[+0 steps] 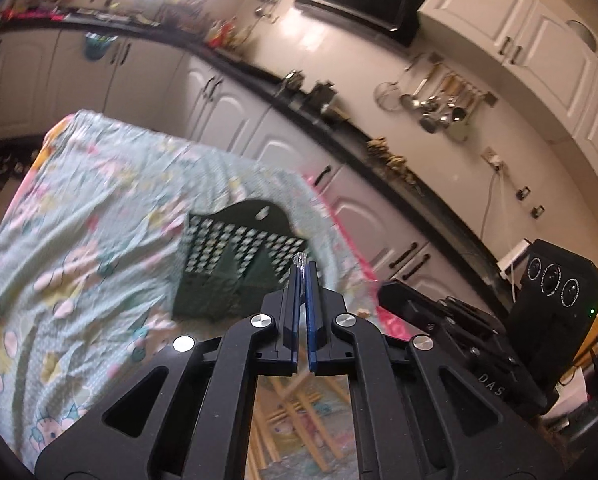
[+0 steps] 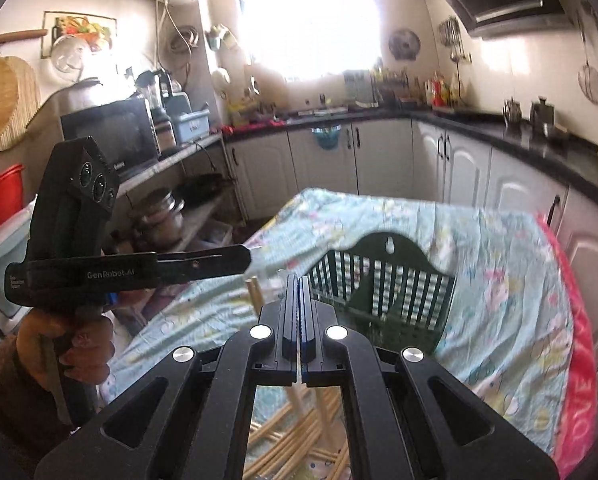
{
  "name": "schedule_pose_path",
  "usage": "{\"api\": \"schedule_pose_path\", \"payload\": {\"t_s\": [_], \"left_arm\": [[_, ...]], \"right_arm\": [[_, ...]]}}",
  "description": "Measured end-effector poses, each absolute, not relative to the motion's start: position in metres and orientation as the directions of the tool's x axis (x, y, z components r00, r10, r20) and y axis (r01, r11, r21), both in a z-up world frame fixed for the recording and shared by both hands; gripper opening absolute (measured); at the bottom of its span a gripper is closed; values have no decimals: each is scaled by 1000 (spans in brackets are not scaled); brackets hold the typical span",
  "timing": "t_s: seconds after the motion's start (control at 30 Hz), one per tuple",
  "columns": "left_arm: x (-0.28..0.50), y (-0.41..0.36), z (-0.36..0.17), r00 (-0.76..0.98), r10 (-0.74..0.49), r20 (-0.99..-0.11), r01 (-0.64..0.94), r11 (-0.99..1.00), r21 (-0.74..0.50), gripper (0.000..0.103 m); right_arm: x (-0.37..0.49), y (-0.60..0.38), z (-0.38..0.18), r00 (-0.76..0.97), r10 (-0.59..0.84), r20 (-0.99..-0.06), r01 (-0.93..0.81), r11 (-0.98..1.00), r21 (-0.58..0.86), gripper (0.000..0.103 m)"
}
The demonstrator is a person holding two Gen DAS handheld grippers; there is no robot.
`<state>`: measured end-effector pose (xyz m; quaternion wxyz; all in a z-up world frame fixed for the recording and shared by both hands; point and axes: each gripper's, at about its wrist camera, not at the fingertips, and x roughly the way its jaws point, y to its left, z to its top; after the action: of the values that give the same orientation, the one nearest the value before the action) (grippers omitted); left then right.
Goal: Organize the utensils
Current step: 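Lift the held chopstick with the left tool over the caddy while the right tool carries its own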
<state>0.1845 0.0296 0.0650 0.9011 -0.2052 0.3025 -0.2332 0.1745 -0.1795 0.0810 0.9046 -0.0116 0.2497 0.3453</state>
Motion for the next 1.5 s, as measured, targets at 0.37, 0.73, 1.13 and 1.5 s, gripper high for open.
{"api": "schedule_pose_path", "payload": {"t_s": [0.37, 0.73, 1.13, 1.5], "left_arm": [[196, 19, 129, 762, -541, -355, 363, 812, -458, 1], [214, 2, 168, 818, -489, -302, 365, 848, -384, 1], [236, 13, 167, 862, -393, -320, 282, 897, -341, 1], [254, 19, 141, 862, -362, -354, 235, 906, -353, 1]], "right_arm": [[178, -195, 142, 721, 610, -329, -612, 783, 110, 1], [212, -214, 180, 779, 578, -242, -565, 815, 126, 1], [238, -218, 171, 809, 542, -229, -525, 840, 136, 1], [250, -210, 161, 817, 529, -229, -513, 849, 127, 1]]}}
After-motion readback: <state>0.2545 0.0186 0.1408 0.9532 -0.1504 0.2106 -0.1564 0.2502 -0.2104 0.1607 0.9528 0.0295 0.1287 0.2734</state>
